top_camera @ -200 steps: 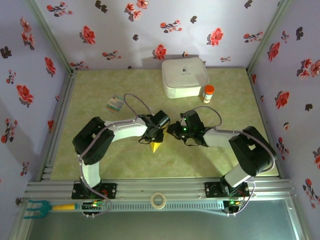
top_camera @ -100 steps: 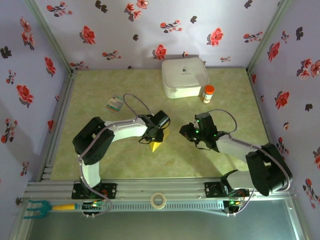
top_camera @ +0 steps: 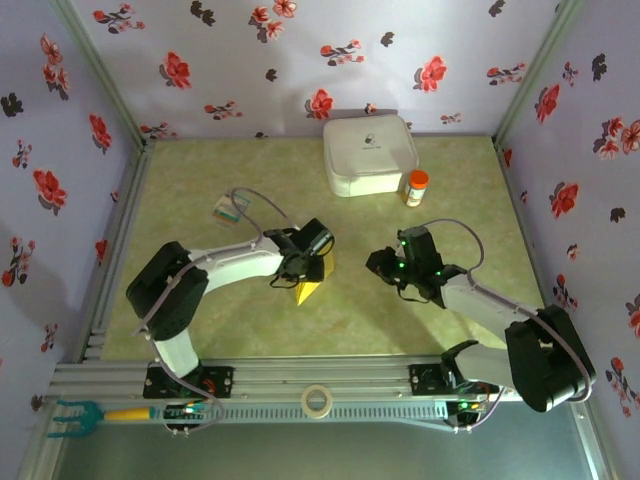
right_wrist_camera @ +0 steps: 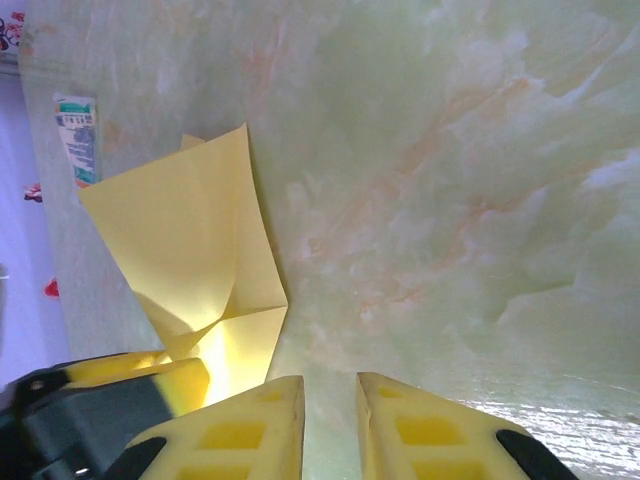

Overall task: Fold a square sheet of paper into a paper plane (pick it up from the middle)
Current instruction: Move the paper plane to the center of the table.

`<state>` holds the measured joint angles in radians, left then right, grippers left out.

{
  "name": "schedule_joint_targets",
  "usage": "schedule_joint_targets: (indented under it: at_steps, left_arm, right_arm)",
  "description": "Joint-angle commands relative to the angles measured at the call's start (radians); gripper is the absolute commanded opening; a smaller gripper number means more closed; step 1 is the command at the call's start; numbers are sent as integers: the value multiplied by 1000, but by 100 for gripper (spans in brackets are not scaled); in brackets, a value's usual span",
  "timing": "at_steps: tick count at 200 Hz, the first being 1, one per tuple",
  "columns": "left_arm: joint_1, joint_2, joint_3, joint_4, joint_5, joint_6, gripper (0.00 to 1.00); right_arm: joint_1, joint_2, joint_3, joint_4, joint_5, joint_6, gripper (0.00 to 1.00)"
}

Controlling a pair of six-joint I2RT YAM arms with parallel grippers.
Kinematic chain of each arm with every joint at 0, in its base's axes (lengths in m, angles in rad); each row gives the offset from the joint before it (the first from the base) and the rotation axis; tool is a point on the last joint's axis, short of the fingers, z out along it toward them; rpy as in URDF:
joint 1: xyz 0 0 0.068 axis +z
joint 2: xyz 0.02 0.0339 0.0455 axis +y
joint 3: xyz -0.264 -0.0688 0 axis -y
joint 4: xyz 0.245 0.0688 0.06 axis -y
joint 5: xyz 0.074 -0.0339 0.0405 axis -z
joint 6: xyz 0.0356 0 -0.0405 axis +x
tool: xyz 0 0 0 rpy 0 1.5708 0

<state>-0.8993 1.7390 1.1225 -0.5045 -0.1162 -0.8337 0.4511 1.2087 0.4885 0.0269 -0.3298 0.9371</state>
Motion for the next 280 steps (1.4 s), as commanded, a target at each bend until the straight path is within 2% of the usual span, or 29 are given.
schedule_joint_targets:
  at_steps: [1, 34, 53, 85, 103, 132, 150, 219, 280]
  left_arm:
    - [2, -65, -16, -5, -16, -31, 47]
    - [5, -133, -30, -10, -52, -15, 50]
    - [44, -168, -57, -1, -50, 14, 50]
    - [154, -191, -118, 79, 56, 80, 49]
    - [224, -154, -122, 107, 136, 107, 49]
    - [290, -64, -90, 133, 238, 156, 49]
    - [305, -7, -58, 121, 224, 166, 46]
    - [331, 90, -16, 160, 329, 182, 41]
    - [337, 114, -30, 189, 388, 172, 27]
  right_arm:
    - [-8, -21, -8, -40, 24, -31, 22]
    - [-12, -45, 10, -92, 47, -56, 23]
    - [-12, -61, 10, -99, 52, -55, 24]
    - [-12, -54, 4, -88, 43, -46, 24]
    - [-12, -47, 0, -70, 35, -37, 24]
    - [-12, -45, -6, -59, 29, -31, 24]
    - [-12, -45, -8, -59, 31, -27, 24]
    - [-12, -19, -15, -42, 28, -26, 25]
    - [-12, 9, -13, -24, 14, -25, 25]
